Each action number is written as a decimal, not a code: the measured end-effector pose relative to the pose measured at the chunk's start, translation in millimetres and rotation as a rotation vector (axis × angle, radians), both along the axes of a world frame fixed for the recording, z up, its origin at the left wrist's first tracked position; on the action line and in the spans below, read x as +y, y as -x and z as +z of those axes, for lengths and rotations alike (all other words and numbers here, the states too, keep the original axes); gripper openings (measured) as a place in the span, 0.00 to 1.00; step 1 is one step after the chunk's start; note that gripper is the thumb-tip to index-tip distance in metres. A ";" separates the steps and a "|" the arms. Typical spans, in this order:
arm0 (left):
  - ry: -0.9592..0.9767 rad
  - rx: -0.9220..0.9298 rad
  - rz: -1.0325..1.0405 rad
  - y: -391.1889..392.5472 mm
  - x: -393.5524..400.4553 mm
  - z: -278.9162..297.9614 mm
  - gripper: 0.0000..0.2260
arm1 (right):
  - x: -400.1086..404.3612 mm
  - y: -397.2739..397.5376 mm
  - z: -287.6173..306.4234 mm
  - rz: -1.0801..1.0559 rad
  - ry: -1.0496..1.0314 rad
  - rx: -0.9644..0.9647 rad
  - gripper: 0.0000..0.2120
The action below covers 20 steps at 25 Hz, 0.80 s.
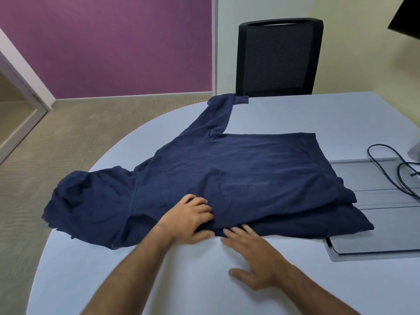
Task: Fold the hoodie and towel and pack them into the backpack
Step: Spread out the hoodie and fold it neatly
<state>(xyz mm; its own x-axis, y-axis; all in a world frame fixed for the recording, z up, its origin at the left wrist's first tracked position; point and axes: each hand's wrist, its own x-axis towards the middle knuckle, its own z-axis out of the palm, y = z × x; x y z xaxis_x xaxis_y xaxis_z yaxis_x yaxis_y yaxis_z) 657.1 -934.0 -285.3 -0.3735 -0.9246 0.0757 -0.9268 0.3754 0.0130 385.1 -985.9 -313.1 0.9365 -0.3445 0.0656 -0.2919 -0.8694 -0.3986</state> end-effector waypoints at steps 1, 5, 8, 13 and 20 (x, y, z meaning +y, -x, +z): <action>-0.028 -0.079 -0.006 -1.5 7.8 -7.0 0.25 | -3.6 4.9 2.6 -0.032 0.040 -0.110 0.27; -0.113 -0.161 0.143 -11.1 35.0 -19.6 0.35 | -46.5 33.9 8.9 -0.382 0.277 -0.327 0.21; -0.102 0.052 0.419 -23.5 47.7 -21.4 0.37 | -85.8 64.6 11.4 -0.700 0.207 0.049 0.32; -0.178 0.007 0.797 -43.7 49.8 -31.5 0.33 | -110.3 102.2 7.6 -0.941 0.120 0.507 0.37; -0.258 -0.006 0.859 -36.0 60.8 -29.4 0.36 | -86.3 118.2 9.4 -0.935 0.036 0.602 0.40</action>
<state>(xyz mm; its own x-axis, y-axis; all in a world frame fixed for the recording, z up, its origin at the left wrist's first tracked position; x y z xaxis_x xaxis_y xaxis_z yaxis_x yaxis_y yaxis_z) 693.1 -873.1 -314.8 0.4556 -0.8732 -0.1731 -0.8870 -0.4618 -0.0050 267.0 -1072.2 -303.7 0.1913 -0.9383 -0.2881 -0.9756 -0.2141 0.0496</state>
